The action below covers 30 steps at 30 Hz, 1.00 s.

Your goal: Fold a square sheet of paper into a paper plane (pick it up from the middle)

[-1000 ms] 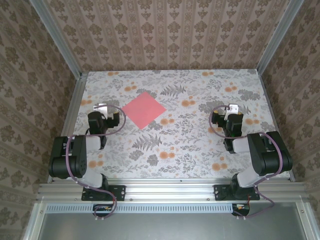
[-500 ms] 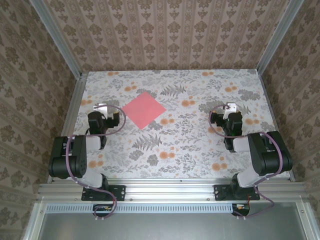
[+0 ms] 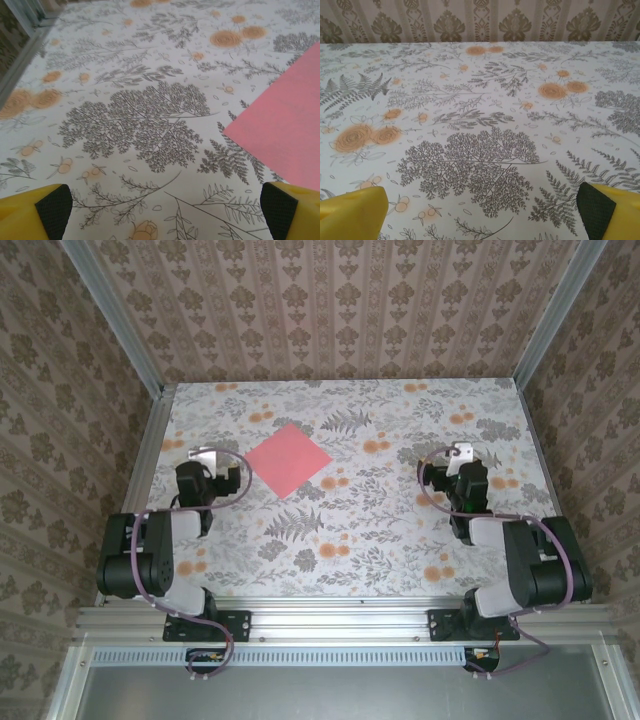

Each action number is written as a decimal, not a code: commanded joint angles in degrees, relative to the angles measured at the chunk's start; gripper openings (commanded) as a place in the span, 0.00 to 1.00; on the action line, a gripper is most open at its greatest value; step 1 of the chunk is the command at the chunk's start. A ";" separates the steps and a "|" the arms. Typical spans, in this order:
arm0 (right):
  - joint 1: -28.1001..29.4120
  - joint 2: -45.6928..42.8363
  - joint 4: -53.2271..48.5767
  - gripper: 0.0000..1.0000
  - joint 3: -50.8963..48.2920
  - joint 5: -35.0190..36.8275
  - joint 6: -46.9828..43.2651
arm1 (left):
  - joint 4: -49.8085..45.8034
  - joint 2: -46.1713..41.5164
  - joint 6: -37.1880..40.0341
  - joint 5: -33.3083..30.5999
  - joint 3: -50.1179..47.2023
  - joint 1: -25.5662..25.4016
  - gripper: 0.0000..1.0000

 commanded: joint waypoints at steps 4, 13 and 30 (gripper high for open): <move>0.38 -7.36 -34.28 1.00 15.18 1.36 7.05 | -10.09 -4.29 0.89 4.85 5.57 1.42 1.00; 0.25 1.14 -63.01 1.00 38.49 -22.21 27.00 | -25.20 -25.49 -16.50 -1.13 6.79 2.16 1.00; 21.07 25.52 -72.49 1.00 62.53 -31.14 23.54 | -57.69 -51.08 -42.61 -4.86 4.18 3.58 1.00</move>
